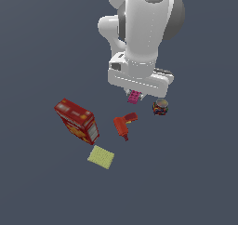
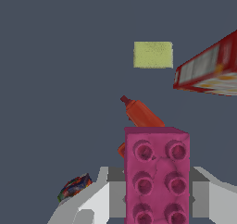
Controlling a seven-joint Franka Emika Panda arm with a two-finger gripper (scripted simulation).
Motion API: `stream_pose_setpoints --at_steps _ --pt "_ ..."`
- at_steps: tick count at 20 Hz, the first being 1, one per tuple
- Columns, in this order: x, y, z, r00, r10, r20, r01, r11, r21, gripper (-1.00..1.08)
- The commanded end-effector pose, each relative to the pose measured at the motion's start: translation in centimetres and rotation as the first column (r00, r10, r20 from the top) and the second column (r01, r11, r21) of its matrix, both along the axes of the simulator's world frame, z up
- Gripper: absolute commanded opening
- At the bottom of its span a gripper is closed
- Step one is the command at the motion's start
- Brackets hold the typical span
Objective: Pick up a designated object from a clutter of objects.
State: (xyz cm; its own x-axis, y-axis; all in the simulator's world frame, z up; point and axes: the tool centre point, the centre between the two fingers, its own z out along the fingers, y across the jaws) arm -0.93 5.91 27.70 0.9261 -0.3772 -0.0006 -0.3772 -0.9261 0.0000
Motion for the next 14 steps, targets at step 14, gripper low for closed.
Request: stream_pose_setpoints --at_steps 14 --pt "-5.8 -1.3 11.1 1.000 0.000 0.000 0.000 1.000 0.000 -1.00"
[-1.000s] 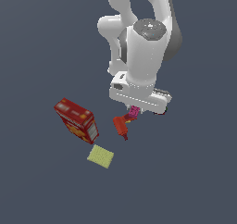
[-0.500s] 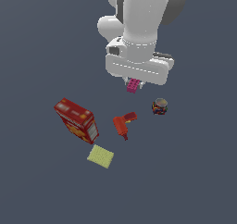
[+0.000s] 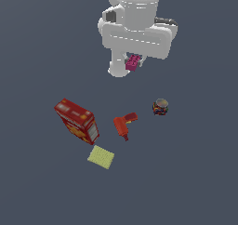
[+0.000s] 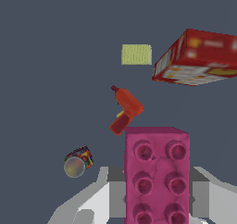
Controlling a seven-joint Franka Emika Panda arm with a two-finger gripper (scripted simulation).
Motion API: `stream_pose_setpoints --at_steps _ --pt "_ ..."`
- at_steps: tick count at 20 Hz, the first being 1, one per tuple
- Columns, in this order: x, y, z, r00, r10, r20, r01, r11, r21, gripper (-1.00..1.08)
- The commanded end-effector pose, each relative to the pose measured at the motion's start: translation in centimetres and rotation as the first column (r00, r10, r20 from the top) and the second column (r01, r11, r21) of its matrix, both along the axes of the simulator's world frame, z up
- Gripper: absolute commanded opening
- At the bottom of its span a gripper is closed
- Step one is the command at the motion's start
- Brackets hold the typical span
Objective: Pick up a designated object from a clutter of objects.
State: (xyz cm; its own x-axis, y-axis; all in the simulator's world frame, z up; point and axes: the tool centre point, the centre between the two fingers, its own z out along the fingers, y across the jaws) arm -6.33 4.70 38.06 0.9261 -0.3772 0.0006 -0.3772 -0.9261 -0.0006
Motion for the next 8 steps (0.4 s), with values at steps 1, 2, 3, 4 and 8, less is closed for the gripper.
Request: stream_pose_setpoints --at_steps 1,2,3,4,8 --pt "-0.6 -0.1 1.1 1.000 0.000 -0.001 0.000 1.000 0.000 -1.00" --pt "-0.7 -0.2 1.4 1.000 0.000 -0.001 0.000 1.000 0.000 -1.00" --pt "-0.8 -0.2 1.7 1.000 0.000 -0.001 0.000 1.000 0.000 -1.00" --pt "-0.9 -0.2 1.9 1.000 0.000 -0.001 0.000 1.000 0.000 -1.00" --pt "-1.0 -0.2 2.3 1.000 0.000 -0.001 0.000 1.000 0.000 -1.00"
